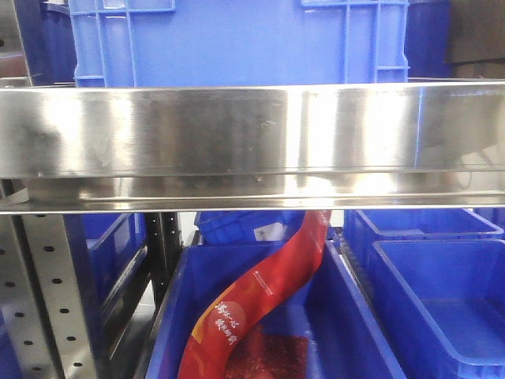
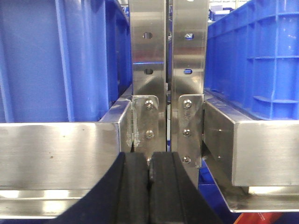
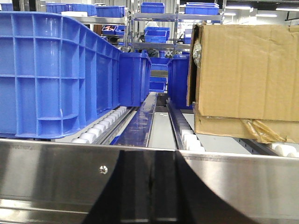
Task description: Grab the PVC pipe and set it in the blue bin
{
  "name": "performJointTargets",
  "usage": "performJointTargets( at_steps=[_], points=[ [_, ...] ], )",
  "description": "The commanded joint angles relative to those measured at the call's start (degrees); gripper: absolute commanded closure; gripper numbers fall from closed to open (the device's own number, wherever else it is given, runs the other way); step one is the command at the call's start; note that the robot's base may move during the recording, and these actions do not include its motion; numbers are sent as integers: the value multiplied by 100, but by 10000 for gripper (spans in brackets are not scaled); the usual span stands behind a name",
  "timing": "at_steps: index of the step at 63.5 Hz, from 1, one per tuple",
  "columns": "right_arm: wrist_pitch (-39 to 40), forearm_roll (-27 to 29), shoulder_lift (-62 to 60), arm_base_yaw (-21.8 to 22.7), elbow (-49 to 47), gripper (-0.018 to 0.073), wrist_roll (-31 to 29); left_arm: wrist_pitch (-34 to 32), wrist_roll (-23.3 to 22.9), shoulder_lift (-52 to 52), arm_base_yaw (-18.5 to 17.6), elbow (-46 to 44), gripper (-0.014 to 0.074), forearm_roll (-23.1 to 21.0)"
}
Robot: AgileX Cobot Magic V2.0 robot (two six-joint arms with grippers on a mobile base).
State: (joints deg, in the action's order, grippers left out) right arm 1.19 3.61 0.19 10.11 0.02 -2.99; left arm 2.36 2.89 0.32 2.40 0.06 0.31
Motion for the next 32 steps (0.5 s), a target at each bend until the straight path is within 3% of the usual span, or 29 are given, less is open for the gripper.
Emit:
performJointTargets(
  at_steps=[1, 32],
  points=[
    [90, 3, -19, 20, -2, 727, -5, -163, -57, -32, 30, -6, 708, 31],
    [90, 3, -19, 20, -2, 727, -5, -163, -57, -32, 30, -6, 708, 31]
  ],
)
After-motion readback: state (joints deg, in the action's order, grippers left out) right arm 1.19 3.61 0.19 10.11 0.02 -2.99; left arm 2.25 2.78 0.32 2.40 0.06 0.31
